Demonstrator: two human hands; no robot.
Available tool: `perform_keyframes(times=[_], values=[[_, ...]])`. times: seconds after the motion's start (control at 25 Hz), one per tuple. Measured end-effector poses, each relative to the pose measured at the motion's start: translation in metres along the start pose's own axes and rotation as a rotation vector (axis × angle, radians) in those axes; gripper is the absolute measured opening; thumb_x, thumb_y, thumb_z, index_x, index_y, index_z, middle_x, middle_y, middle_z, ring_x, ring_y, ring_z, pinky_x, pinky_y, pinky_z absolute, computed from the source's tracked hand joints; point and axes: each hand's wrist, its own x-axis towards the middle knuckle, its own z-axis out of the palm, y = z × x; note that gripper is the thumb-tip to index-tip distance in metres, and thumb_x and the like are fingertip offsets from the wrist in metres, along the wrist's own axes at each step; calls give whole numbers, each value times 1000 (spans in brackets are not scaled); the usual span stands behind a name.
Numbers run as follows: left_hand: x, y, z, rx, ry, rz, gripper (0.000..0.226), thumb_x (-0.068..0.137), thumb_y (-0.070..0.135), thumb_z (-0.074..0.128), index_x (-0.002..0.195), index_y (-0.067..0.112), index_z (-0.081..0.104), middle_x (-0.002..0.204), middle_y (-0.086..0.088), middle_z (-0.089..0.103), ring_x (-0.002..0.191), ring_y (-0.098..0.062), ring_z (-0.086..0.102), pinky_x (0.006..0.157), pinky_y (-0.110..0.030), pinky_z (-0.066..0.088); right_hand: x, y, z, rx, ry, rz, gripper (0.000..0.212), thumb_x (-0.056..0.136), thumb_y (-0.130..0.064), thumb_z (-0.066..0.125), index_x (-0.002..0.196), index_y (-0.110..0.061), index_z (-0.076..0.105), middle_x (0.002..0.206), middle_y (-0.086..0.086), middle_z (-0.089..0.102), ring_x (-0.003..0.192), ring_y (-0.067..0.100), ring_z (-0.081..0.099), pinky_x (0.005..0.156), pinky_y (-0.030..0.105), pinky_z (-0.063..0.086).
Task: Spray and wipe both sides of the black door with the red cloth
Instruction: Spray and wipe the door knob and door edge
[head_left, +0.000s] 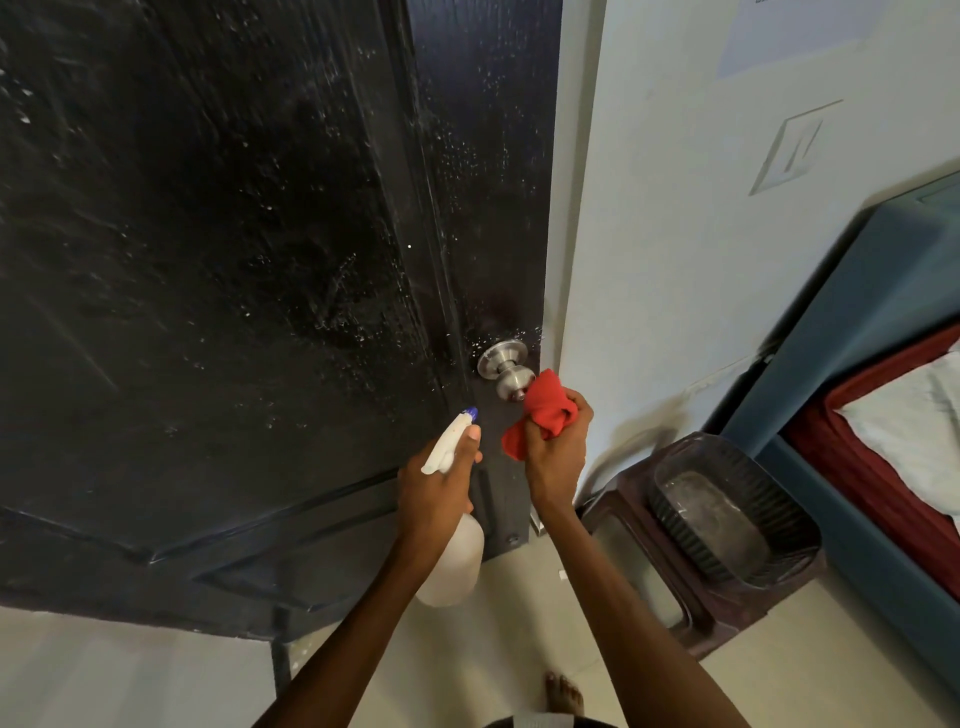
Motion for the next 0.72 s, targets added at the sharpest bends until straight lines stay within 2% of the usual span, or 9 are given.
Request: perform_keyframes(times=[0.08,0.12,0.28,0.4,0.48,0.52,0.6,0.68,0.72], values=[[2,-2,8,31,-30,-4,22,94,41,67,90,21,72,77,1,71,44,-8,55,42,-15,44,12,6,-17,93,16,53,57,95,-13,68,140,-28,37,123,-3,56,104,14,63,90,33,55],[4,-4,12,43,-45,-12,24,94,42,67,94,19,72,77,2,71,49,-10,57,41,-14,44,17,7,-26,148,5,85,57,95,-14,71,140,-27,37,125,-3,56,106,12,62,90,34,56],[9,-11,33,69,-78,-60,29,93,48,65,101,20,69,89,1,73,68,-17,65,44,-16,45,24,6,-56,228,-75,131,58,93,-13,73,140,-21,40,128,3,56,110,15,62,76,19,56],[11,-16,46,87,-71,-61,35,93,52,63,103,19,71,92,0,72,69,-16,66,43,-14,44,23,14,-64,247,-119,147,62,91,-16,77,142,-21,41,130,6,58,113,22,63,85,31,56],[9,-20,52,117,-65,-43,44,92,58,60,106,18,72,94,1,72,73,-15,68,46,-14,46,20,16,-64,241,-138,151,61,88,-18,80,137,-25,44,129,5,59,113,22,63,86,34,57],[9,-23,54,126,-56,-40,49,91,63,58,106,19,73,95,1,71,77,-17,69,49,-17,51,18,16,-63,240,-153,144,58,88,-17,80,134,-28,46,127,4,60,112,21,64,86,34,57],[6,-26,57,111,-32,-36,58,86,72,55,106,22,74,97,0,71,87,-20,69,63,-32,61,15,18,-61,221,-197,116,55,87,-19,81,129,-35,48,127,2,61,113,20,65,89,36,58],[5,-27,59,76,-8,-24,76,75,86,50,109,22,74,100,0,71,93,-21,68,75,-44,63,12,20,-60,192,-220,101,54,87,-24,81,126,-41,48,128,0,61,113,20,64,92,38,58],[6,-29,60,53,5,-22,85,69,92,47,110,22,74,99,0,72,92,-23,69,77,-45,62,11,21,-59,186,-219,100,54,87,-25,81,125,-43,48,128,-1,61,113,19,64,92,38,58]])
